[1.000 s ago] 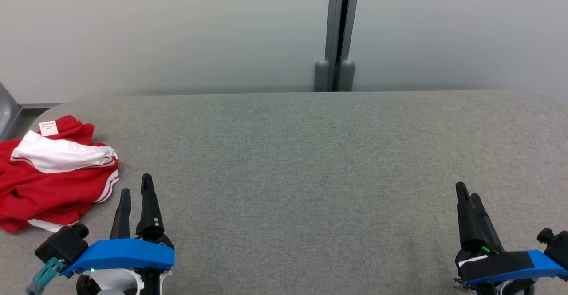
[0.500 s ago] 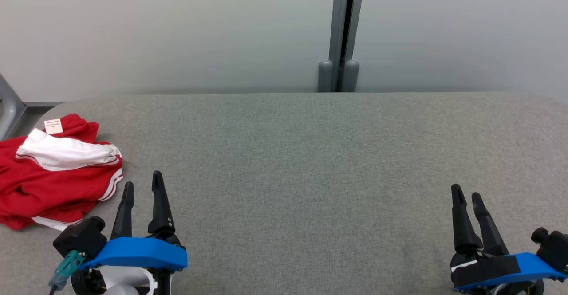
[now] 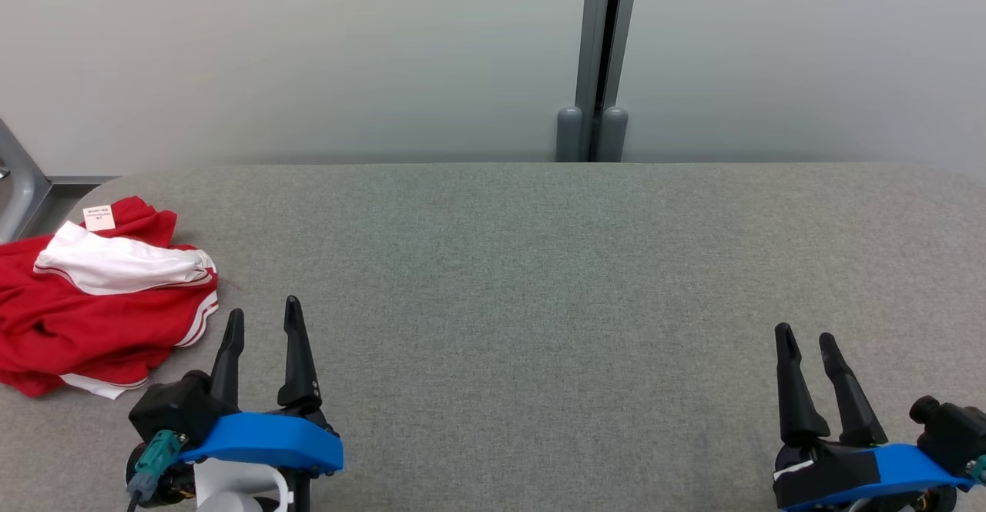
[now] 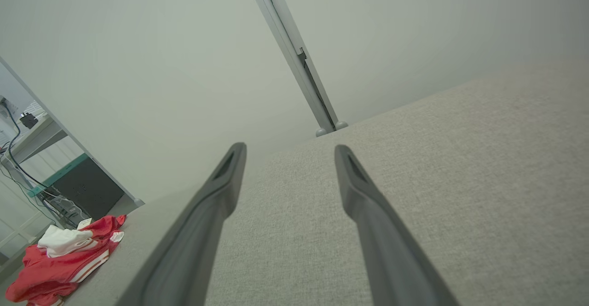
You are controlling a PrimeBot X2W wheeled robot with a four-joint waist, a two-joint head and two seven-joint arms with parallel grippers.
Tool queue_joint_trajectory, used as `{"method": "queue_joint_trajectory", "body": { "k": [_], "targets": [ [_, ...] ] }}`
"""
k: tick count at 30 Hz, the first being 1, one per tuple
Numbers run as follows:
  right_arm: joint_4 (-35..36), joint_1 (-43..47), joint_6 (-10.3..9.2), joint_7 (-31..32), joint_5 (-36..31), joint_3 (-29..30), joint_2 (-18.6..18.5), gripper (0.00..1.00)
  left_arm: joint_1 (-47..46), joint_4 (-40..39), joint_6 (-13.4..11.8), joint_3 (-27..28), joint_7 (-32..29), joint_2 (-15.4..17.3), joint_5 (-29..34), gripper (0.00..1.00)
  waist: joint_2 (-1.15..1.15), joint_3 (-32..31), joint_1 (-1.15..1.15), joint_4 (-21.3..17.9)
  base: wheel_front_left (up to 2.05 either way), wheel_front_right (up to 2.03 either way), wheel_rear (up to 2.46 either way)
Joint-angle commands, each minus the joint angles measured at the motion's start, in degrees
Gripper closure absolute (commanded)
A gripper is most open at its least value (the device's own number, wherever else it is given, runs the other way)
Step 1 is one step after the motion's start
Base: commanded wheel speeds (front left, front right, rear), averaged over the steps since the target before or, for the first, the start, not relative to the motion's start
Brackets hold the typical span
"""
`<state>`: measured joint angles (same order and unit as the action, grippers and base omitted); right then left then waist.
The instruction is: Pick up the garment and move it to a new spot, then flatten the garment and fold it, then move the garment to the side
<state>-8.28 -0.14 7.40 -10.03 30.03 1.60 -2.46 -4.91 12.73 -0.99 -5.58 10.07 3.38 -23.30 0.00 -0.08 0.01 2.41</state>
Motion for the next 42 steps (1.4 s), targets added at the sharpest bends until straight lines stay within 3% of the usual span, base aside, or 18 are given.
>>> {"method": "queue_joint_trajectory", "body": {
  "k": [1,24,42],
  "targets": [
    [0.6,0.4,0.11,-0.7,-1.9,-0.1,-0.5,0.0,-1.3,-0.2,-0.3,-0.3,0.7,0.4,1.8,0.0,0.0,0.0,-0.01,0.0,0.0,0.0,0.0],
    [1.1,1.4,0.13,-3.4,-13.5,-0.5,-0.6,0.0,-1.6,0.8,-2.2,-3.1,3.1,1.1,12.2,0.0,0.0,0.0,-0.01,0.4,0.0,0.0,0.0],
    [1.9,1.8,0.14,-1.2,-21.7,0.9,-0.6,0.0,-1.0,-0.4,-3.2,-4.3,-0.5,1.8,17.0,0.0,0.0,0.1,-0.01,0.8,0.0,0.0,0.0]
  ]
}}
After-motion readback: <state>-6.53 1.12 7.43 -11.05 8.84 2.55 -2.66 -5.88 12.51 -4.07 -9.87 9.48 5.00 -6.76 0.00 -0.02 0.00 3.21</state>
